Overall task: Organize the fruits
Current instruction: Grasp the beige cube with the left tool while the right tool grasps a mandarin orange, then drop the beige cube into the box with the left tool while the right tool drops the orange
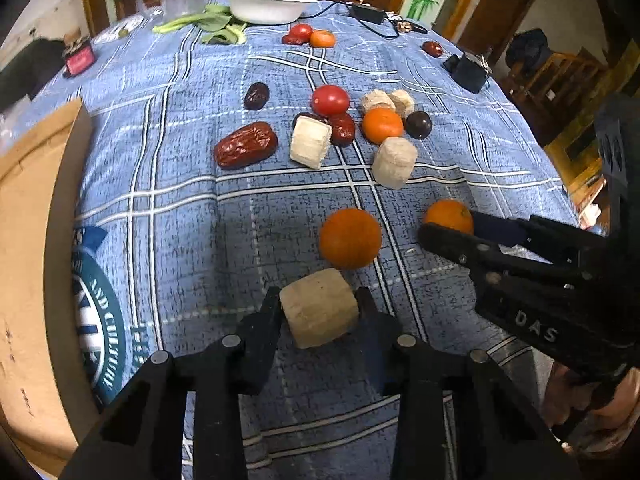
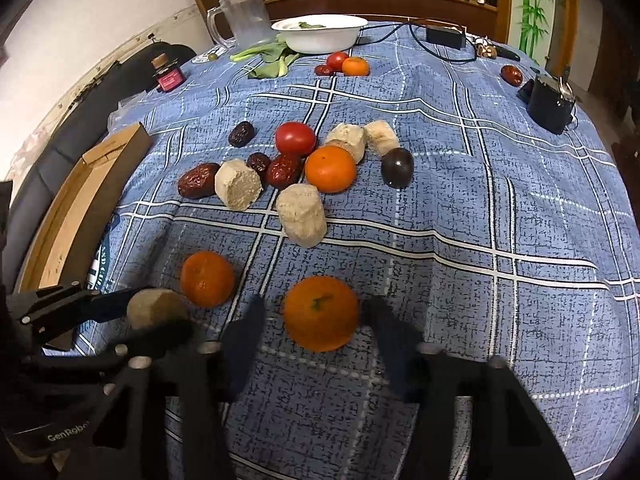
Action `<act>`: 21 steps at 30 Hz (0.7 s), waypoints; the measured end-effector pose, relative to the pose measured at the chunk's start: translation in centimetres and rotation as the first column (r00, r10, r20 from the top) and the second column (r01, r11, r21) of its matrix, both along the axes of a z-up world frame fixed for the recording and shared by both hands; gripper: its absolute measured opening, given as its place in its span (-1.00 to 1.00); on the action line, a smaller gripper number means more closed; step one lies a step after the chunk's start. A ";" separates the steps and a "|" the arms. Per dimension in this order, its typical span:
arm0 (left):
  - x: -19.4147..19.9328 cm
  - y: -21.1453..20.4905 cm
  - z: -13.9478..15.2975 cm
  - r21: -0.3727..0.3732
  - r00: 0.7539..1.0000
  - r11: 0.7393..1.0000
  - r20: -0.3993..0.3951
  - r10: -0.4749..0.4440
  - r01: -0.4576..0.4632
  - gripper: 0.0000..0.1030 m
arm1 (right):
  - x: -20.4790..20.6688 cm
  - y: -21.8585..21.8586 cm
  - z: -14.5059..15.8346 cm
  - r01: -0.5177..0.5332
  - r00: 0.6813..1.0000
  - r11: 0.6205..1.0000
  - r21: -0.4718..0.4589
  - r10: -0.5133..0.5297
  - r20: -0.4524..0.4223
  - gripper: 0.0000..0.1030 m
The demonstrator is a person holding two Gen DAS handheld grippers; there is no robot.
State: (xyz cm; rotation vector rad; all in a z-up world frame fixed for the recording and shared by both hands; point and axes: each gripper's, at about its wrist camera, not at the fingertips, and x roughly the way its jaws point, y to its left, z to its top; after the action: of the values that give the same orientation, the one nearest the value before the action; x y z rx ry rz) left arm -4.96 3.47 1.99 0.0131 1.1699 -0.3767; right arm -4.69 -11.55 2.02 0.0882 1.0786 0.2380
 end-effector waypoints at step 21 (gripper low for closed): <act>-0.9 20.1 5.3 -0.025 0.911 0.913 0.071 0.407 -0.406 -0.31 | -0.6 14.6 7.5 -0.275 0.959 0.954 0.118 0.265 0.096 -0.26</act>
State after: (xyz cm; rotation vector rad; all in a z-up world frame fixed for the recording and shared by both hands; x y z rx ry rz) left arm -5.91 23.54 7.30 -0.2219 1.0646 -0.0107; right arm -5.33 3.01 9.57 0.0472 0.9937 0.5554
